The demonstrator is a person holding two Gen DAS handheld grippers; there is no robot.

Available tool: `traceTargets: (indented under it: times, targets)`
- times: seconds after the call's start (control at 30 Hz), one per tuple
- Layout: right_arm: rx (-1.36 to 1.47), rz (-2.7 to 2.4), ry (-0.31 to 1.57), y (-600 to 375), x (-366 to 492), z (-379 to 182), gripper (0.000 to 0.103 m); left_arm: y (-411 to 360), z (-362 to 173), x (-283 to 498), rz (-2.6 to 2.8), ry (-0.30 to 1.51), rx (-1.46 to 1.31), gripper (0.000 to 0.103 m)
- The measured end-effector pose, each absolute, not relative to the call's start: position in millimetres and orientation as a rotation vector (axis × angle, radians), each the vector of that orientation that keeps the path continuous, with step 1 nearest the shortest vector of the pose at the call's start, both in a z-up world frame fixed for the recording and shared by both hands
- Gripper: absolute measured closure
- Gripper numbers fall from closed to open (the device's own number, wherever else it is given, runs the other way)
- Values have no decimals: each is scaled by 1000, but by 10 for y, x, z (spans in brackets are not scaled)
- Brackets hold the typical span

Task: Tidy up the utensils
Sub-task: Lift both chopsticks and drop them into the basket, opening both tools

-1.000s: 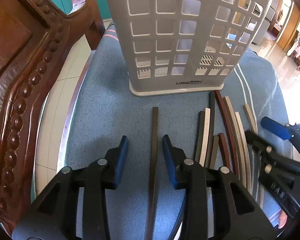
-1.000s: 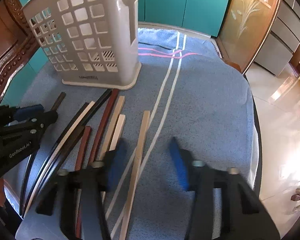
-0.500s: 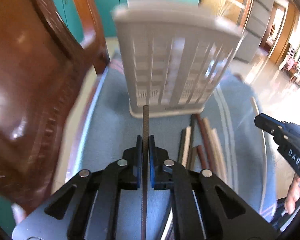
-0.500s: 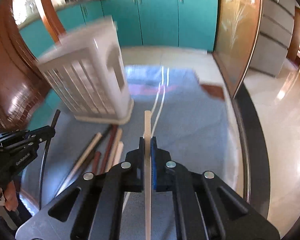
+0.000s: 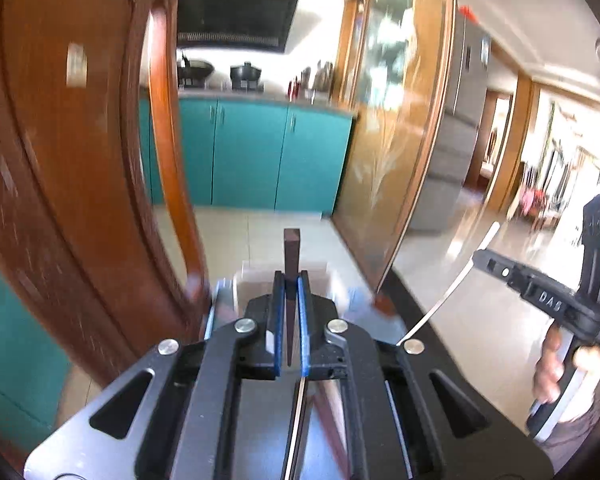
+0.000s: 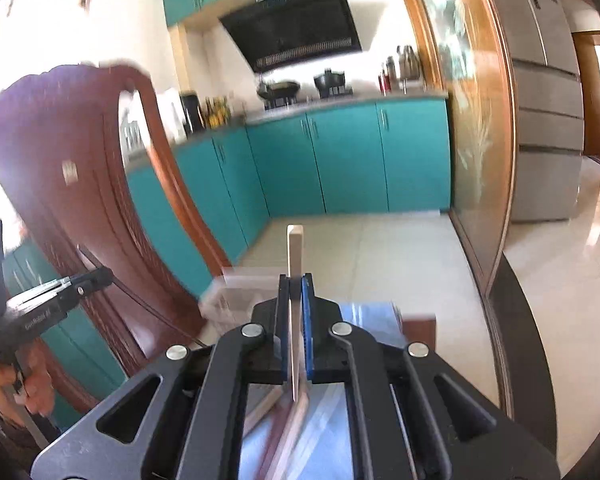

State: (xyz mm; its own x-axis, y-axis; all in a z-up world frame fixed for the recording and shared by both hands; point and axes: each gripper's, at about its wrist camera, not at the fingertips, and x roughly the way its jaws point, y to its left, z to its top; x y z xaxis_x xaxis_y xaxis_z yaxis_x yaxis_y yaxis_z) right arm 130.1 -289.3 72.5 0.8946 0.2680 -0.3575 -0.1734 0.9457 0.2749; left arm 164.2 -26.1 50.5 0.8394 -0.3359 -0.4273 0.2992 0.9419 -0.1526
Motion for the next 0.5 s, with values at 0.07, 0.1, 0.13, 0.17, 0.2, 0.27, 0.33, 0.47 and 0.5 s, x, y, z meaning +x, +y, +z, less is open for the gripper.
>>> traceTargets:
  times: [0.07,0.1,0.13,0.17,0.2,0.27,0.33,0.47,0.5]
  targets:
    - [300,234,328,-2920,1409,895,96,-223,734,1715,-355,401,-130,96]
    - [320,219,300,-2935,1456,943,96,-214,803,1769,-345,377,-151,96]
    - [334,193,276,-2945,1498,972,96,-202,836,1804,-331,361,-165,96]
    - [349,164,251,-2940,1560,969,96,-209,859,1863,-311,335,-175,96]
    - [365,159,236,-2938,1604,943,96,-211,839,1931,-297,323,-188,96]
    - [388,156,236,-2915,1769,823,96,-190,763,2060,-280,332,-229,96]
    - [349,125,263,-2830,1865,721,96,-172,696,2177,-258,327,-243,96]
    - [300,130,300,-2684,2038,486,96,-121,650,2292,-238,318,-279,96]
    - [297,143,315,-2653,2071,423,96,-112,642,2292,-231,310,-284,96]
